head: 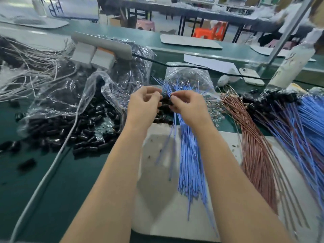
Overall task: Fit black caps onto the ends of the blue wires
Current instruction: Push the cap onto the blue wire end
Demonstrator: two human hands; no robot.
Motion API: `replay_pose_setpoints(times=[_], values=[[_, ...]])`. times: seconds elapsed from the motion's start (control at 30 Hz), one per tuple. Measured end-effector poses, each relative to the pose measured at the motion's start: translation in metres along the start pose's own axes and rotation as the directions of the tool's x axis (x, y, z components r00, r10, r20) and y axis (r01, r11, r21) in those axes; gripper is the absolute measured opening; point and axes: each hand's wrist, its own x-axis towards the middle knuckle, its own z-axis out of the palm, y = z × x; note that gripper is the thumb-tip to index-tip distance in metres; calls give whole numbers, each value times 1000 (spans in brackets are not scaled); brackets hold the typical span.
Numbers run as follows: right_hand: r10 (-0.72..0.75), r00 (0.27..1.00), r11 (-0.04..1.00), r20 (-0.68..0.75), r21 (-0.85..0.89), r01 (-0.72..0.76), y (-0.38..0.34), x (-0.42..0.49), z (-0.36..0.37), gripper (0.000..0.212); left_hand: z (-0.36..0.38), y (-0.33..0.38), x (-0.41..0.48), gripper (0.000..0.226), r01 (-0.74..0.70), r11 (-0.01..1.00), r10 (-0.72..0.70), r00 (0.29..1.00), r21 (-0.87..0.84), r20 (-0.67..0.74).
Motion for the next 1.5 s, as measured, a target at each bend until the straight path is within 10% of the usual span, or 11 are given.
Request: replay_pose_setpoints(times=[0.17, 0.37, 0.5, 0.63, 0.9, 1.0, 1.13, 1.33, 1.5], values=[[2, 1000, 1000, -1, 23, -2, 5, -7, -34, 11, 37, -8, -10, 8, 117, 993, -107, 959, -20, 263], [-21, 996, 972, -92, -234, -2, 21, -14, -50, 21, 52, -13, -11, 6, 338, 858, -282, 939, -386, 195], [98, 995, 730, 32, -681, -50, 28, -20, -37, 41, 46, -12, -4, 3, 335, 608, -357, 925, -719, 130], [148, 988, 615, 40, -786, -60, 28, -20, -22, 39, 41, -12, -3, 5, 305, 584, -317, 939, -752, 135], [132, 990, 860, -43, -492, -136, 26, -20, -49, 28, 48, -15, -9, 12, 294, 699, -308, 946, -652, 97], [223, 975, 975, 6, 6, -223, 19, -21, -66, 17, 47, -16, -9, 5, 305, 720, -299, 947, -623, 118], [182, 983, 730, -22, 673, -120, 10, -20, -84, 8, 43, -11, -15, 5, 391, 801, -205, 891, -454, 405], [167, 877, 776, -450, 609, 165, 15, -15, -90, 10, 46, -9, -31, 12, 291, 948, -122, 699, -125, 704], [156, 987, 934, -46, 333, -132, 29, -20, -73, 19, 49, -12, -27, 9, 208, 964, -66, 788, -163, 612]])
